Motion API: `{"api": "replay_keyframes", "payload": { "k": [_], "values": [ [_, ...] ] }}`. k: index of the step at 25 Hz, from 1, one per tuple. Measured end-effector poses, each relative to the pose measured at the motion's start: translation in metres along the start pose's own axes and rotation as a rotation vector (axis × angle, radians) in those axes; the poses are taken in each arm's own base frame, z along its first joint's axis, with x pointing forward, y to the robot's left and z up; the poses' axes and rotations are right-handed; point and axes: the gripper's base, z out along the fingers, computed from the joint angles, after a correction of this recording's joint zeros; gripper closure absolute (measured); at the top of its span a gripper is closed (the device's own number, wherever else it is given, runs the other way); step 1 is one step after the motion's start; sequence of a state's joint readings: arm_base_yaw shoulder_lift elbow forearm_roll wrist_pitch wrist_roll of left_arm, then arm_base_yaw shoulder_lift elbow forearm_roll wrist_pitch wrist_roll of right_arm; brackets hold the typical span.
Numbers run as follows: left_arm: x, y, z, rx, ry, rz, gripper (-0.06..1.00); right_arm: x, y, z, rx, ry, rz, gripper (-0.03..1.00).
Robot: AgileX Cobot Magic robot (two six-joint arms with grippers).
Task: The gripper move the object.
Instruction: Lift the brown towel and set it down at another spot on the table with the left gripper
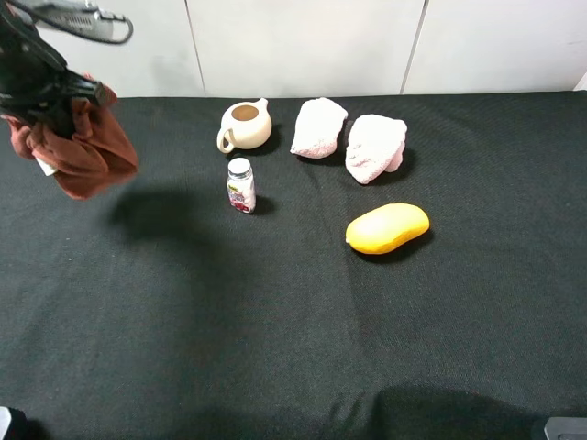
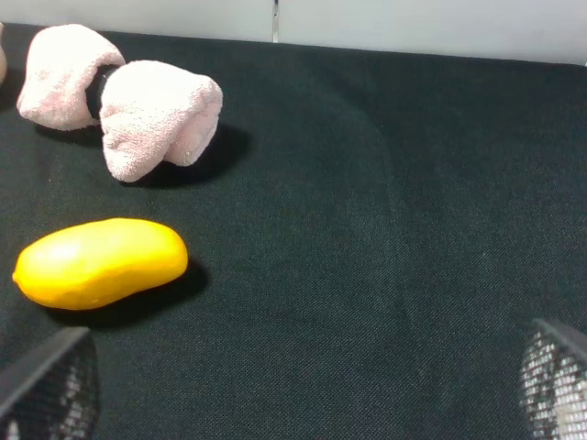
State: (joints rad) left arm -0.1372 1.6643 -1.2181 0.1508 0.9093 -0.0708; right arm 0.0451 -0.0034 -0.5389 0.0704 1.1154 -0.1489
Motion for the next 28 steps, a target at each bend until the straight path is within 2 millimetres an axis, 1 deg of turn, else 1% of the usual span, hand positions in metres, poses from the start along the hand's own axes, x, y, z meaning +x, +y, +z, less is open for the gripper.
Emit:
{"api": "replay_keyframes", "payload": {
  "k": [2,5,10,13,17,21,25,28],
  "values": [
    [0.001,0.001,-0.010,0.001,-0.017,-0.006,0.74,0.000,0.000,0.000,0.000,0.001,0.000,0.27],
    [0.002,0.002,-0.018,0.004,-0.028,-0.011,0.74,0.000,0.000,0.000,0.000,0.001,0.000,0.27],
    [0.002,0.001,-0.021,0.011,-0.026,-0.016,0.74,0.000,0.000,0.000,0.000,0.001,0.000,0.27],
    [0.000,-0.004,-0.023,0.018,-0.037,-0.002,0.74,0.000,0.000,0.000,0.000,0.001,0.000,0.27],
    [-0.005,-0.017,-0.032,0.030,-0.075,0.034,0.74,0.000,0.000,0.000,0.000,0.001,0.000,0.27],
    [-0.012,-0.033,-0.044,0.057,-0.121,0.070,0.74,0.000,0.000,0.000,0.000,0.001,0.000,0.27],
    [-0.018,-0.055,-0.054,0.102,-0.151,0.109,0.74,0.000,0.000,0.000,0.000,0.001,0.000,0.27],
    [-0.024,-0.076,-0.053,0.117,-0.146,0.161,0.74,0.000,0.000,0.000,0.000,0.000,0.000,0.27]
  ]
}}
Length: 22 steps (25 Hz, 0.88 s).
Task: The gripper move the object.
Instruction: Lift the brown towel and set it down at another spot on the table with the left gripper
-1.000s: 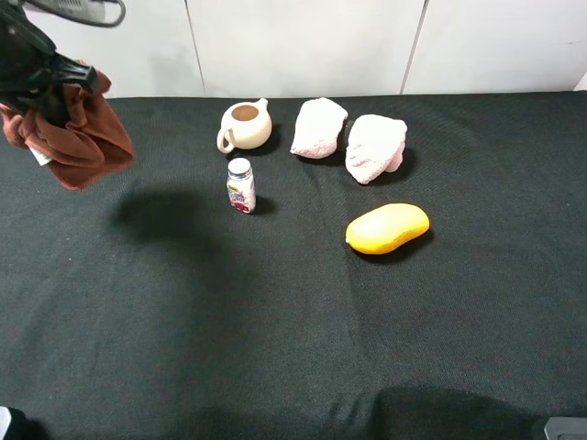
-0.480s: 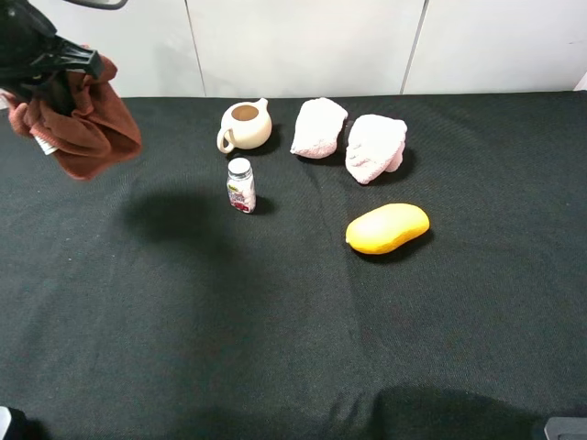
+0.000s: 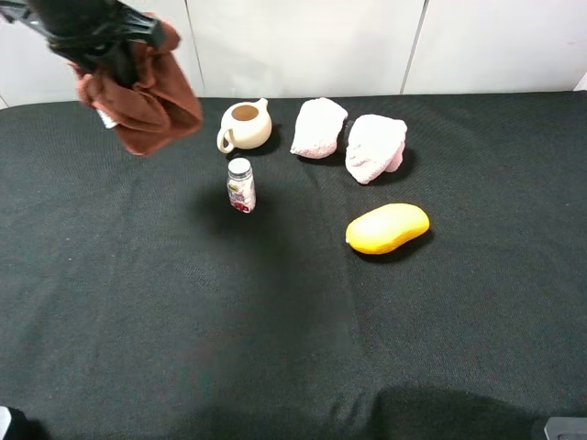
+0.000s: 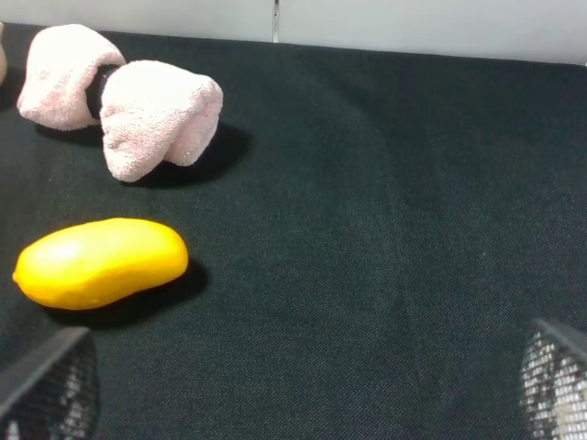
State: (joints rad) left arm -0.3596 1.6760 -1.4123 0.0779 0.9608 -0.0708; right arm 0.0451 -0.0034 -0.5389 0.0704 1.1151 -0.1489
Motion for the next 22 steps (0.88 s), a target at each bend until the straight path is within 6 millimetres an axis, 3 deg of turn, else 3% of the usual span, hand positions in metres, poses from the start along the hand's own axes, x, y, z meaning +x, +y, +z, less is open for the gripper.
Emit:
{"api": "replay_keyframes", "payload": {
  "k": [13,22],
  "values": [
    [-0.040,-0.095,0.008,0.071,-0.007,0.202,0.74,0.000,0.000,0.000,0.000,0.001,0.000,0.27],
    [-0.044,-0.151,0.025,0.100,0.021,0.316,0.74,0.000,0.000,0.000,0.000,0.001,0.000,0.27]
  ]
}}
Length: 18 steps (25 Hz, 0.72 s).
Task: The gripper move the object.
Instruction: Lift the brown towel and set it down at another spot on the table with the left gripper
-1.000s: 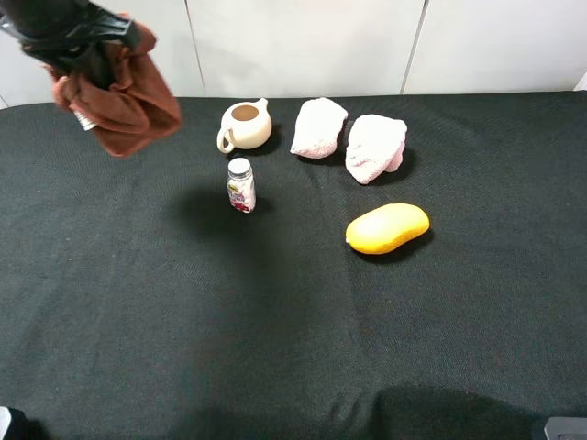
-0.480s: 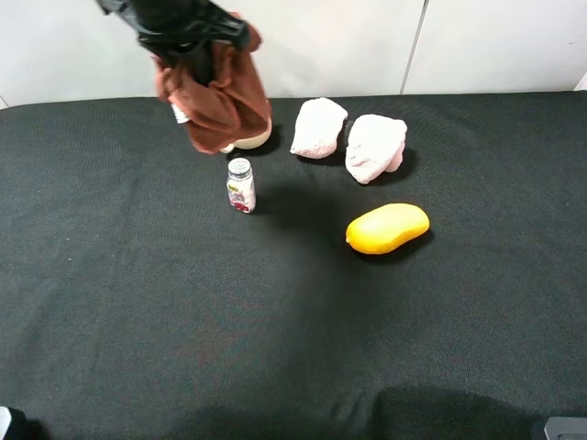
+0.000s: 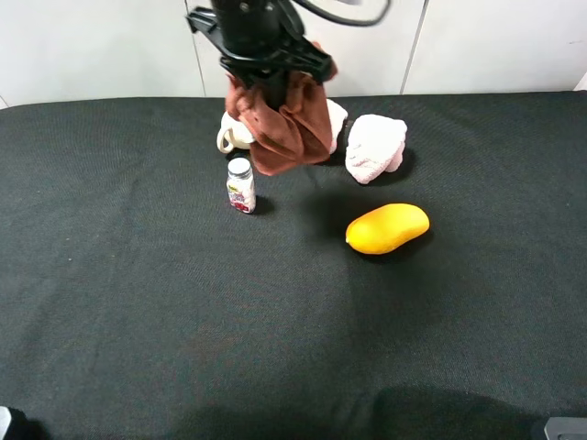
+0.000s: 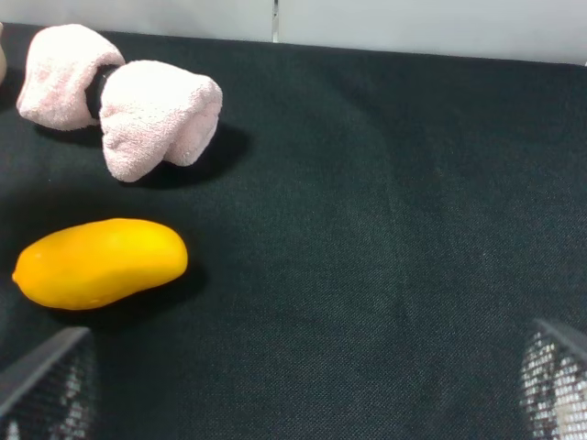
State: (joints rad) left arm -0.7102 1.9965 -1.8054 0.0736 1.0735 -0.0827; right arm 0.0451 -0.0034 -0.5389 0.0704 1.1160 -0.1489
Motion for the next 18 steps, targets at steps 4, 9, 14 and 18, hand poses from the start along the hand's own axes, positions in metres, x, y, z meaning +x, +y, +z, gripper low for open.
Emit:
{"api": "replay_keyframes", "payload": {
  "k": [4,9,14,18],
  "values": [
    [-0.004,-0.020,0.004,0.012,-0.005,0.042,0.74,0.000,0.000,0.000,0.000,0.001,0.000,0.27],
    [-0.003,-0.044,0.004,0.028,-0.013,0.095,0.74,0.000,0.000,0.000,0.000,0.001,0.000,0.27],
    [0.000,-0.071,0.001,0.048,-0.034,0.154,0.74,0.000,0.000,0.000,0.000,0.001,0.000,0.27],
    [0.004,-0.094,-0.002,0.066,-0.051,0.206,0.74,0.000,0.000,0.000,0.000,0.001,0.000,0.27]
  ]
}}
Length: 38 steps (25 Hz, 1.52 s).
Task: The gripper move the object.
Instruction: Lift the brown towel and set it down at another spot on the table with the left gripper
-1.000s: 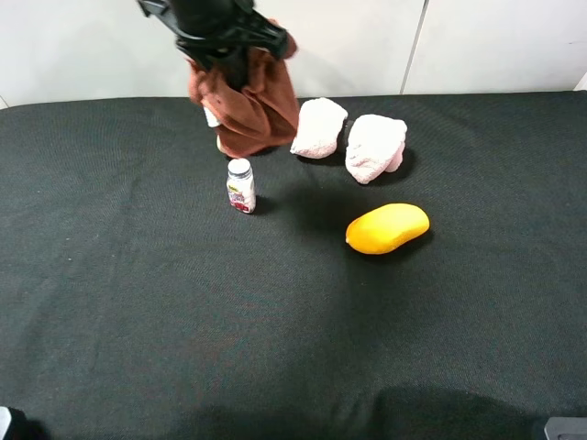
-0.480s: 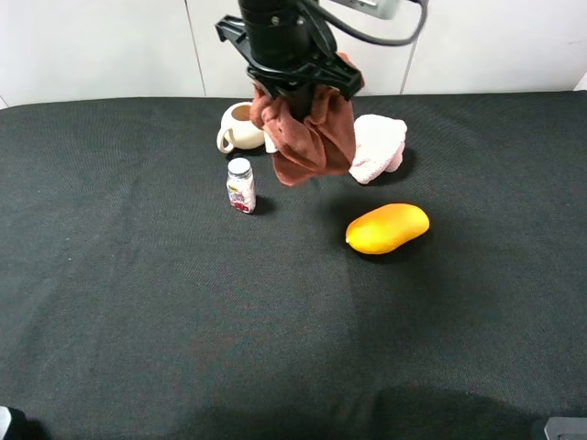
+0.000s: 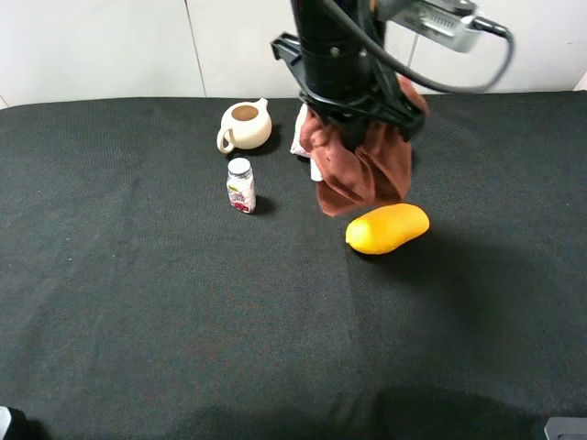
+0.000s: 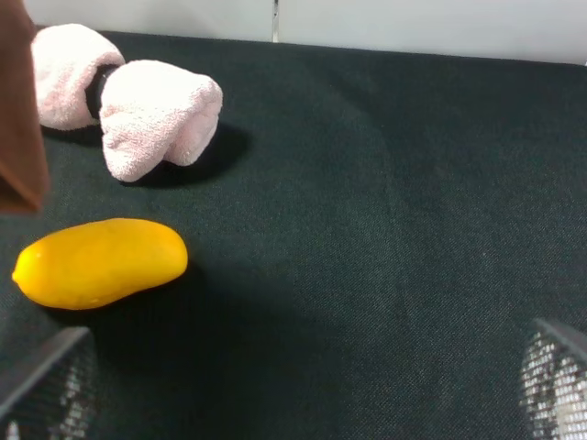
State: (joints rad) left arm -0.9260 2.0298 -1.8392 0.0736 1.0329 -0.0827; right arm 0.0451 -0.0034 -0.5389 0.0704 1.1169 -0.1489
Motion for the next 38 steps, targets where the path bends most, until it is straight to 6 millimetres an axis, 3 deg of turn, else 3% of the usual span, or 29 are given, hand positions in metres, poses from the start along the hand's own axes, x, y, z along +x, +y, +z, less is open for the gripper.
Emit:
{"api": "replay_keyframes", "payload": {
  "k": [9,17,24,38],
  "values": [
    [0.003,-0.047,-0.004,0.081,-0.015,0.095,0.74,0.000,0.000,0.000,0.000,-0.001,0.000,0.27],
    [0.007,-0.071,-0.002,0.113,-0.005,0.157,0.75,0.000,0.000,0.000,0.000,-0.001,0.000,0.27],
    [0.015,-0.091,0.029,0.113,0.087,0.214,0.75,0.000,0.000,0.000,0.000,-0.001,0.000,0.27],
    [0.018,-0.097,0.074,0.113,0.155,0.238,0.75,0.000,0.000,0.000,0.000,0.000,0.000,0.27]
  ]
}}
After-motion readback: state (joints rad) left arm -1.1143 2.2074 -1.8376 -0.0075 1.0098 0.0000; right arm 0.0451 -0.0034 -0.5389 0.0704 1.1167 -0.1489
